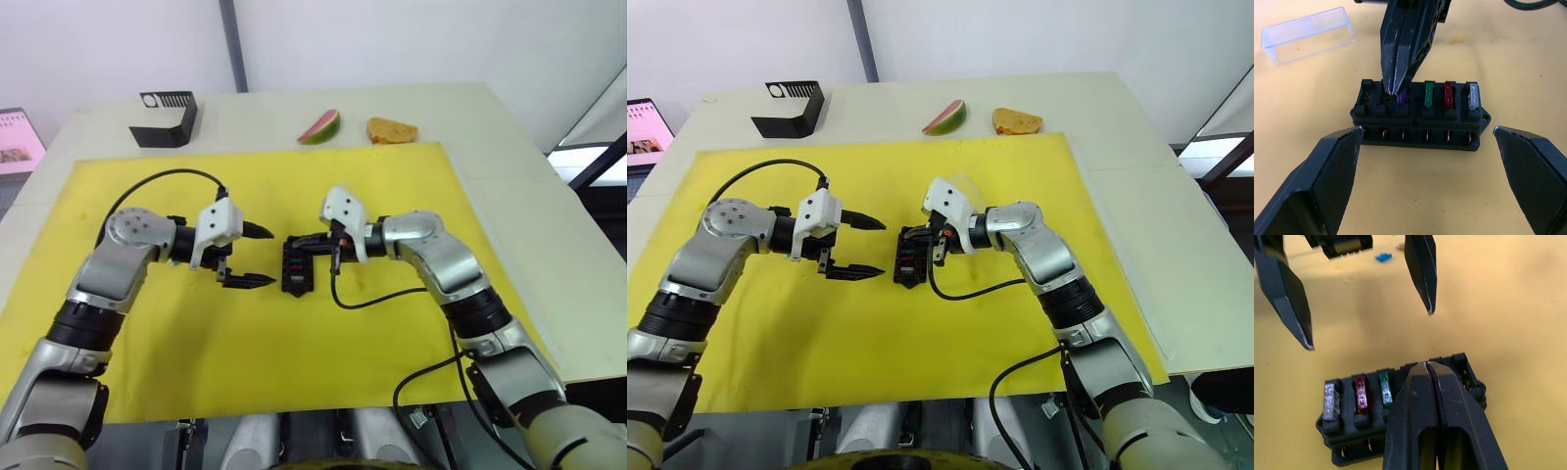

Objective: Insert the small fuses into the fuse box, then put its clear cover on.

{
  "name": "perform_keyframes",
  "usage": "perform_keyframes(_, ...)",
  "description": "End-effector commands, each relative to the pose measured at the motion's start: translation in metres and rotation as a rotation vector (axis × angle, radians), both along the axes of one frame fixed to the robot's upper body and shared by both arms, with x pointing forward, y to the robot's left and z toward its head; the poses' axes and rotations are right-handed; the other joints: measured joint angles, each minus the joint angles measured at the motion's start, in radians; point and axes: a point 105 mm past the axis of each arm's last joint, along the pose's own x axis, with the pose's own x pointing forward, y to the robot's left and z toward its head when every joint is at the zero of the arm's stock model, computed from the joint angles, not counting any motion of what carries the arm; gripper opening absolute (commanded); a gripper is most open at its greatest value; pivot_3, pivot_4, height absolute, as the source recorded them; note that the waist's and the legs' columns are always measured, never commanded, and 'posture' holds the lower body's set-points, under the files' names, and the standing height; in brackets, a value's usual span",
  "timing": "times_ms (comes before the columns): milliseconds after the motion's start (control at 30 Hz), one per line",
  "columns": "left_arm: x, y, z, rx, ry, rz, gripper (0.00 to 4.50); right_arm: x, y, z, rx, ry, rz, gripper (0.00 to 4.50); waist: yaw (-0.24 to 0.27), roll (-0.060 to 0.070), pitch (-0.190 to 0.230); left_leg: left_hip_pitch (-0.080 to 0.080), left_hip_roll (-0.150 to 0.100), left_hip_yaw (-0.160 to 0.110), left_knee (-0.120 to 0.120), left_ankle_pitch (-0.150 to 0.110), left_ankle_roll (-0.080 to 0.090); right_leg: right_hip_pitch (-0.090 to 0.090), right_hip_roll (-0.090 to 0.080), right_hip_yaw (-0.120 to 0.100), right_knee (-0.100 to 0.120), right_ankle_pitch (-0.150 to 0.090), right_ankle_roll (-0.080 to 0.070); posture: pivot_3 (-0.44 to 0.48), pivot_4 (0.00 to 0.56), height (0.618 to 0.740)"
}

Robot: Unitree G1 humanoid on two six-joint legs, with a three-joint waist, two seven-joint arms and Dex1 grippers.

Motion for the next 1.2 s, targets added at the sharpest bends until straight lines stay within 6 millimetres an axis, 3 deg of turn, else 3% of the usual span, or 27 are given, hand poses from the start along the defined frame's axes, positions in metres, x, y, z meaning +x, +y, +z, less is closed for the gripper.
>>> perform_keyframes(33,0.002,0.0,0.013,-0.009,-0.051,-0.009,4.5,-0.001,0.002,-0.008,-0.052,0.008,-0.001,0.03,0.0,0.0,0.0,0.0,0.0,0.0,0.0,0.0,0.0,0.0,0.0,0.0,0.0,0.0,0.0,0.0,0.15,0.74)
perform_keyframes(433,0.004,-0.001,0.012,-0.013,-0.06,-0.002,4.5,-0.005,0.0,-0.017,-0.129,-0.001,0.006,0.03,0.0,0.0,0.0,0.001,0.0,0.0,0.0,0.0,0.0,0.001,0.0,0.0,0.0,0.0,0.0,0.0,0.15,0.74)
perform_keyframes(567,0.006,-0.003,0.015,-0.053,-0.069,0.021,4.5,-0.005,0.007,0.009,-0.017,-0.058,0.015,0.03,0.001,0.0,0.0,0.001,0.0,0.0,0.0,0.0,0.0,0.001,0.0,0.0,0.0,0.0,0.0,0.0,0.15,0.74)
perform_keyframes(633,0.007,-0.003,0.019,-0.107,-0.063,0.062,4.5,-0.004,0.006,0.031,0.075,-0.111,-0.009,0.03,0.0,0.0,0.0,0.001,0.0,0.0,0.0,0.0,0.0,0.001,0.0,0.0,0.0,0.0,0.0,0.0,0.15,0.74)
perform_keyframes(733,0.008,0.002,0.028,-0.224,-0.048,0.169,4.5,-0.008,-0.009,0.053,0.172,-0.147,-0.055,0.03,0.0,0.0,0.0,0.0,0.0,0.0,0.0,0.0,0.0,0.0,0.0,0.0,0.0,0.0,0.0,0.0,0.15,0.74)
perform_keyframes(800,0.007,0.012,0.034,-0.311,-0.069,0.275,4.5,-0.009,-0.028,0.062,0.216,-0.163,-0.127,0.03,0.002,0.0,0.0,0.0,0.0,0.0,0.0,-0.001,0.002,0.0,0.0,0.0,0.0,0.0,0.0,0.0,0.15,0.74)
perform_keyframes(933,-0.007,0.043,0.032,-0.453,0.011,0.46,4.5,-0.016,-0.08,0.06,0.218,-0.187,-0.289,0.03,0.005,0.0,0.0,0.0,0.0,0.0,0.0,-0.003,0.005,0.001,0.0,0.0,0.0,0.0,0.0,0.0,0.15,0.74)
perform_keyframes(1033,-0.037,0.088,0.01,-0.476,0.138,0.645,4.5,-0.027,-0.133,0.049,0.194,-0.098,-0.435,0.84,0.002,0.0,0.0,0.001,0.0,0.0,0.0,-0.004,0.007,0.001,-0.001,0.0,-0.001,0.0,0.0,0.0,0.15,0.74)
perform_keyframes(1200,-0.09,0.154,-0.028,-0.451,0.313,0.936,4.5,-0.036,-0.192,0.051,0.183,-0.099,-0.642,3.38,0.005,0.0,0.0,0.005,0.001,0.001,-0.002,-0.004,0.007,0.005,0.0,0.001,-0.001,0.0,0.0,0.0,0.15,0.74)
